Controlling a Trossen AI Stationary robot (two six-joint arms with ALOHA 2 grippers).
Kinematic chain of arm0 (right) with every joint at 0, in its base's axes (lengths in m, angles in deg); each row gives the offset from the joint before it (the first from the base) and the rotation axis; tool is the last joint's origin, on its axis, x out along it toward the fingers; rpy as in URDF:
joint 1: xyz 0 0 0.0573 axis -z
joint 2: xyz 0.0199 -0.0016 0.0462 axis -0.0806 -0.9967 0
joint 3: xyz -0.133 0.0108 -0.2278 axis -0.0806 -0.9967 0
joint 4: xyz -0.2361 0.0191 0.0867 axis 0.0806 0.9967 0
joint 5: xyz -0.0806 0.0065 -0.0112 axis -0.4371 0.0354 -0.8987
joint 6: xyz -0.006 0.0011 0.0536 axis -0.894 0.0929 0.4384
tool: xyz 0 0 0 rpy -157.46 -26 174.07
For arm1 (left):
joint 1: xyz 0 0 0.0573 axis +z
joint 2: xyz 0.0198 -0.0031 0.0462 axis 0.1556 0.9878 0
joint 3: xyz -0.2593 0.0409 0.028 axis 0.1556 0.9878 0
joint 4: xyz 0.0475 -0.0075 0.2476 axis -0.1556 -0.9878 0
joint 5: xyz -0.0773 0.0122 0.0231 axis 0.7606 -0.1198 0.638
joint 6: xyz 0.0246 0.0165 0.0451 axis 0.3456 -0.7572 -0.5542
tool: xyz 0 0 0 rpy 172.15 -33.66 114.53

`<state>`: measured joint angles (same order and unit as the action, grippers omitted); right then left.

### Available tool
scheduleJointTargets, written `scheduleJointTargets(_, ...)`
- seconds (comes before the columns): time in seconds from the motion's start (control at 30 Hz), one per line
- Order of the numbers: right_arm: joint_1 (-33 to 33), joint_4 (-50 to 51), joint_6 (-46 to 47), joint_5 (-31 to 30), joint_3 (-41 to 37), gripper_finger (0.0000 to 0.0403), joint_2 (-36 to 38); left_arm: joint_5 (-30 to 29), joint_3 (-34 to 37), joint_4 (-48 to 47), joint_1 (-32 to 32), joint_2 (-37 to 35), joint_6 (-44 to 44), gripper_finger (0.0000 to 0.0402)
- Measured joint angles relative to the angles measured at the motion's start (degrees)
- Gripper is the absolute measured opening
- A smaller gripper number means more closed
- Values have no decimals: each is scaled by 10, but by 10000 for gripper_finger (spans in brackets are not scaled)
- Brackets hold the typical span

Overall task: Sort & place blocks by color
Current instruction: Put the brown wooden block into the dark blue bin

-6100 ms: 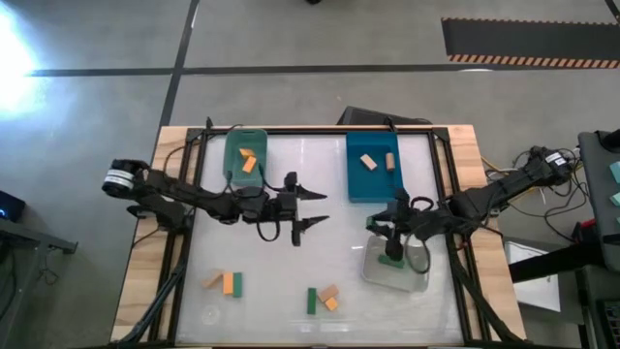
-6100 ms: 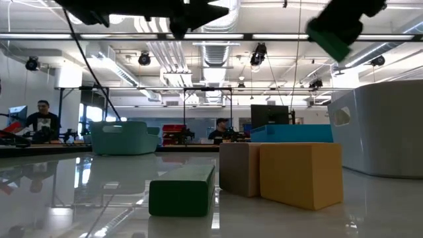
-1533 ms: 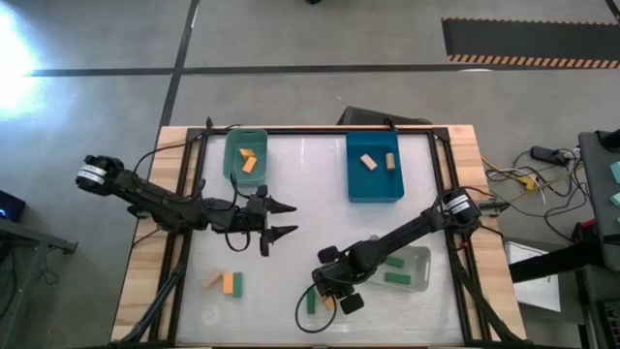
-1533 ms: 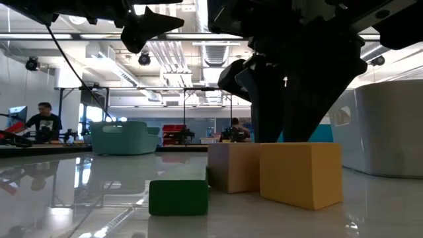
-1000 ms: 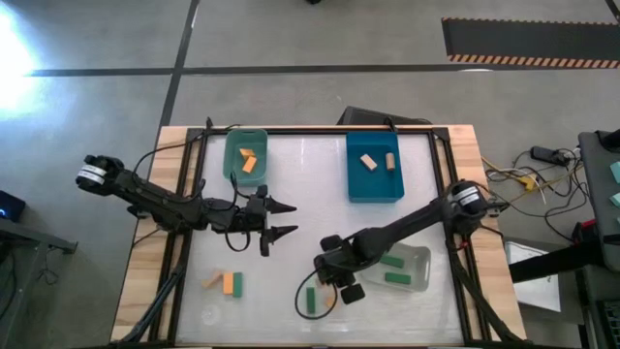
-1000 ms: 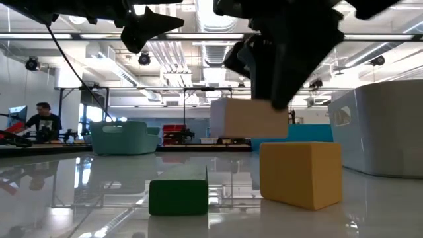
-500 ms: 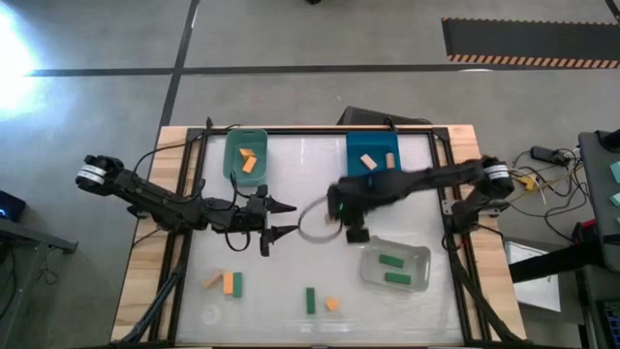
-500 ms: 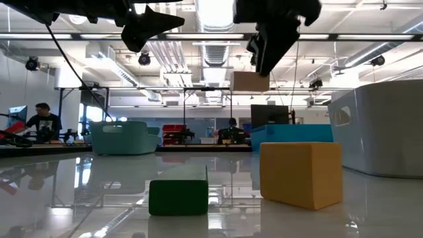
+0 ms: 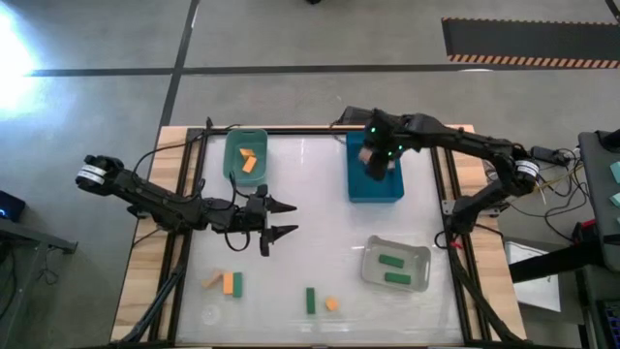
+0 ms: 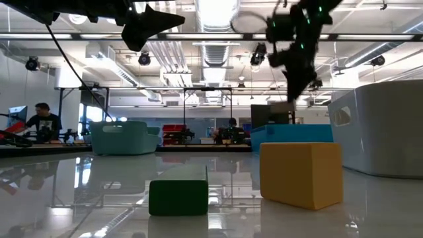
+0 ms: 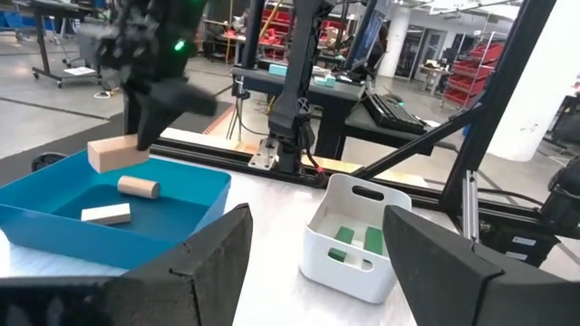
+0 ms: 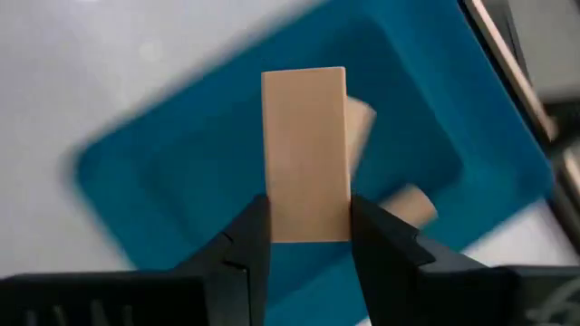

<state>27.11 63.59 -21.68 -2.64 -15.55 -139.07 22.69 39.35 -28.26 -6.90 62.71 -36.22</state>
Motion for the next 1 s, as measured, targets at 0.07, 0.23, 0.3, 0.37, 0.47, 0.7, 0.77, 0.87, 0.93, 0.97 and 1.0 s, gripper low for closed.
scheduleJointTargets(0.07, 42, -24, 14, 0, -27, 112, 0, 0, 0, 1, 0, 0, 0, 234)
scheduleJointTargets(0.23, 118, -94, 41, 0, -85, 112, -5, 0, 0, 1, 0, 0, -2, 234)
scheduleJointTargets(0.3, 134, -114, 42, 2, -98, 112, -11, 0, 0, 3, 0, 0, -5, 234)
scheduleJointTargets(0.37, 143, -124, 42, 3, -103, 112, -17, 0, 0, 7, 0, 0, -5, 234)
scheduleJointTargets(0.47, 144, -139, 45, 4, -104, 112, -23, 0, 0, 8, 0, 0, -5, 234)
scheduleJointTargets(0.7, 144, -165, 83, 4, -107, 112, -43, 0, 0, 8, 0, 0, -5, 234)
scheduleJointTargets(0.77, 144, -168, 88, 4, -108, 112, -53, 0, 0, 8, 0, 0, -5, 234)
scheduleJointTargets(0.87, 144, -175, 89, 4, -109, 114, -69, 0, 0, 7, 0, 0, -5, 234)
scheduleJointTargets(0.93, 144, -175, 88, 4, -106, 120, -78, 0, 0, 7, 0, 0, -5, 234)
scheduleJointTargets(0.97, 144, -177, 88, 4, -105, 124, -82, 0, 0, 7, 0, 0, -5, 234)
scheduleJointTargets(1.0, 144, -178, 88, 4, -103, 128, -86, 0, 0, 7, 0, 0, -5, 234)
